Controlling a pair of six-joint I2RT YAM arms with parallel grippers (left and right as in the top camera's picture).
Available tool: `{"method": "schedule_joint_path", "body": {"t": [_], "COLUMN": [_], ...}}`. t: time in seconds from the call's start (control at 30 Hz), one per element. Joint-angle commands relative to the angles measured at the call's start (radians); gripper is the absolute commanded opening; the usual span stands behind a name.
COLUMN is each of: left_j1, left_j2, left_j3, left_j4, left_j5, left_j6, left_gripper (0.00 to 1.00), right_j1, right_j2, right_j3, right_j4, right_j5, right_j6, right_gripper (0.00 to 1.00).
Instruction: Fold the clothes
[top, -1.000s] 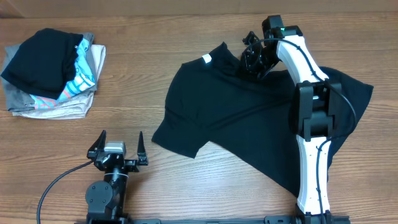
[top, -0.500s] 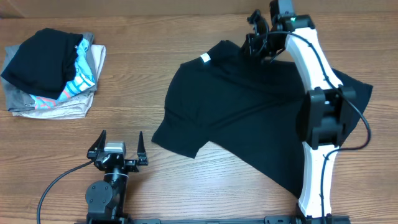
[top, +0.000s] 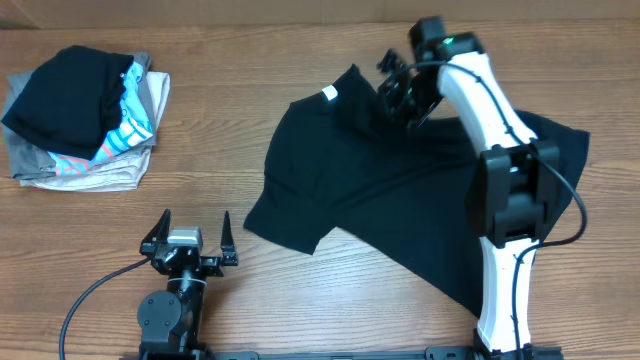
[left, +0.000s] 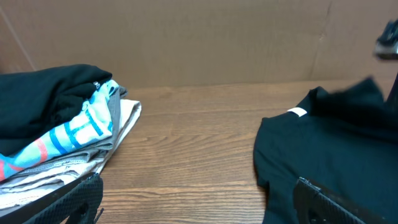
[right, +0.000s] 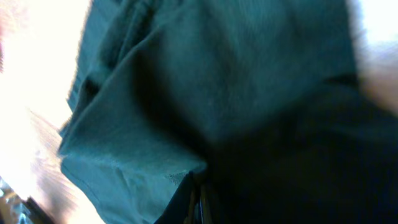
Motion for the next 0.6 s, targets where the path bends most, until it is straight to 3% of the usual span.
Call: {"method": "schedule_joint_path", "body": {"t": [0.0,0.23,0.57], "left_j1": [-0.009,-0.009,-0.009], "left_j2": [-0.008,-0.008,-0.008], "left_j3": [-0.008,-0.008,-0.008], "left_j4": [0.004,0.004,0.004], "left_j5": [0.011,0.012,0.012], "left_j6": [0.019,0.019,0.019], "left_gripper": [1.0,1.0,1.0], "right_j1": [0.055,0.076,0.031], "right_j2": [-0.016,-0.044,-0.16], "right_j3": [-0.094,-0.047,0.049], "right_j4": [0.016,-0.068,-0.08], "right_j5": [0.061,0.137,0.179], "right_j6": [-0.005,-0.055,-0.05], "right_gripper": [0.1,0.25,0.32]}}
